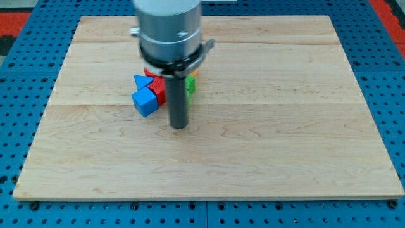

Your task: Separate the red blocks

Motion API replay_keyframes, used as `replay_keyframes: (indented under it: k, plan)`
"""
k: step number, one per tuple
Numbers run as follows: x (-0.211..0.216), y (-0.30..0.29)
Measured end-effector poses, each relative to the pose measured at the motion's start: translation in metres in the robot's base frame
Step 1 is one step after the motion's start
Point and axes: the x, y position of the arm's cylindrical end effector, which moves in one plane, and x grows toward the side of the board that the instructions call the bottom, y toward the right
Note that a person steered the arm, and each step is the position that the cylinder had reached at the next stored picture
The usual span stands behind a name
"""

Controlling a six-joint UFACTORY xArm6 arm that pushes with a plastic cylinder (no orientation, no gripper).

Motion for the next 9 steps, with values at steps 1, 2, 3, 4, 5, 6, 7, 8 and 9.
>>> replay_keyframes:
  k: [1,2,3,4,5,6,7,8,9]
  plan:
    - [-0.023,-0.015]
    - [-0.062,-0.015]
    - [-0.092,-0.021]
    - [-0.116,-0.017]
    - [-0.118,-0.048]
    - [-0.126,-0.067]
    - [-0.142,-0.060]
    - [-0.152,-0.031]
    - [-0.153,0.012]
